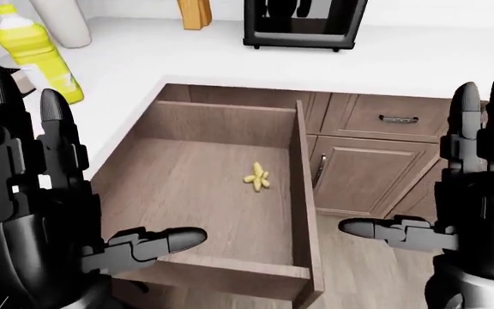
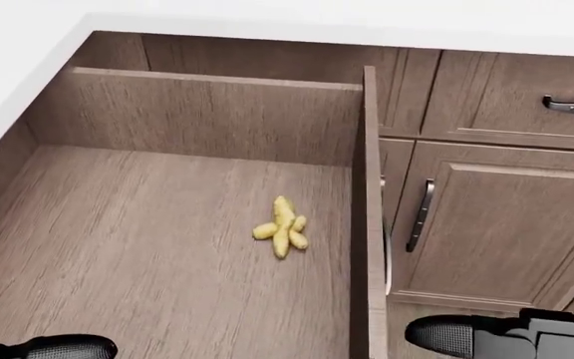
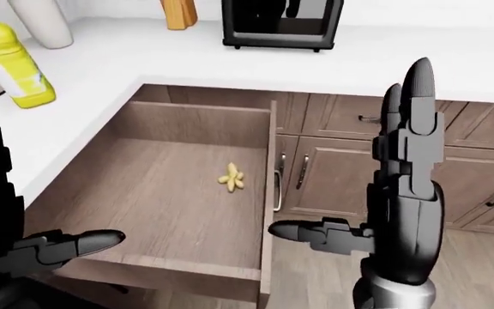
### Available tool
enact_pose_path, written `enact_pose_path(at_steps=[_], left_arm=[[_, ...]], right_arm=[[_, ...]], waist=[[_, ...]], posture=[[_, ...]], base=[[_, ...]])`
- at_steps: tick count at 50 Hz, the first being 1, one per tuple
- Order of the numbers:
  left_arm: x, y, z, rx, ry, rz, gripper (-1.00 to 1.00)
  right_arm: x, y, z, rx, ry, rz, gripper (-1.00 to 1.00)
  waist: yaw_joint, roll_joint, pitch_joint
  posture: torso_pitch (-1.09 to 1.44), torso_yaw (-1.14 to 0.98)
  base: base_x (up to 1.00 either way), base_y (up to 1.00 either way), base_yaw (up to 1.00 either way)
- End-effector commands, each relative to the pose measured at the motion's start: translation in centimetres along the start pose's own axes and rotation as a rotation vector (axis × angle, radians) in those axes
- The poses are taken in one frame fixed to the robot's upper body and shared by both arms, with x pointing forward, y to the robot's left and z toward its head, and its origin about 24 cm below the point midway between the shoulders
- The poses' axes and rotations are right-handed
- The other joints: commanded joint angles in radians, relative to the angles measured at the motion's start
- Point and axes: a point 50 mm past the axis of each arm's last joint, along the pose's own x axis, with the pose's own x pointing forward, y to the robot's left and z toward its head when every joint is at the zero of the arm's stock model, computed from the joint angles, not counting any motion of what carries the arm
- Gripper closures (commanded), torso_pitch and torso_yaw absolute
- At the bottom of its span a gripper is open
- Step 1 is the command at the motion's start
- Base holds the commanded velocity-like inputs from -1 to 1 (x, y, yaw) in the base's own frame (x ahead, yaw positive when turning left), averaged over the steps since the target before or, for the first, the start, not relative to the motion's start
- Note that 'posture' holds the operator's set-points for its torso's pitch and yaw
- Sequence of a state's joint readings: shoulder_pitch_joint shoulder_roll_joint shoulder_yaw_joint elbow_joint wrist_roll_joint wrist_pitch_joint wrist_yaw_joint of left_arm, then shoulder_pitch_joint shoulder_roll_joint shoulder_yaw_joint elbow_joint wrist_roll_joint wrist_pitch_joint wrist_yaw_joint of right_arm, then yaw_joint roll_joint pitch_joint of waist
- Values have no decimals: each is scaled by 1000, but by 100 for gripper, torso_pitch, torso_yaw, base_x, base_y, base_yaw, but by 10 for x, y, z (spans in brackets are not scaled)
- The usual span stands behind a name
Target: Close the right drawer.
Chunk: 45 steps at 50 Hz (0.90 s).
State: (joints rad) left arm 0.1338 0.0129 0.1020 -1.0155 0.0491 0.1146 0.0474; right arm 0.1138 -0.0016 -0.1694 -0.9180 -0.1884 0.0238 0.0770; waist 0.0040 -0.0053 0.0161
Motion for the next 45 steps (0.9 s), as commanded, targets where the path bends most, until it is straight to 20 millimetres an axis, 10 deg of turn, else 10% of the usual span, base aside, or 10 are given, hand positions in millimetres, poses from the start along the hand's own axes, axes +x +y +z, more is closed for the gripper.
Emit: enact_pose_path(at_steps=[1,26,45], left_arm=[[1,0,10,-1,-62,2,-100],[0,0,10,1,-61,1,-100],[1,1,10,2,-60,3,-100]], right_arm=[[3,-6,11,-2,-56,-24,-100],[-20,-79,-59,-159,154,-251,-100],[-57,-49,-157,-138,477,-157,-100]], waist=[[0,-1,-11],[0,-12,7],[-1,-12,-1]], posture=[[0,0],[0,0],[0,0]], base=[[0,0,0],[0,0,0],[0,0,0]])
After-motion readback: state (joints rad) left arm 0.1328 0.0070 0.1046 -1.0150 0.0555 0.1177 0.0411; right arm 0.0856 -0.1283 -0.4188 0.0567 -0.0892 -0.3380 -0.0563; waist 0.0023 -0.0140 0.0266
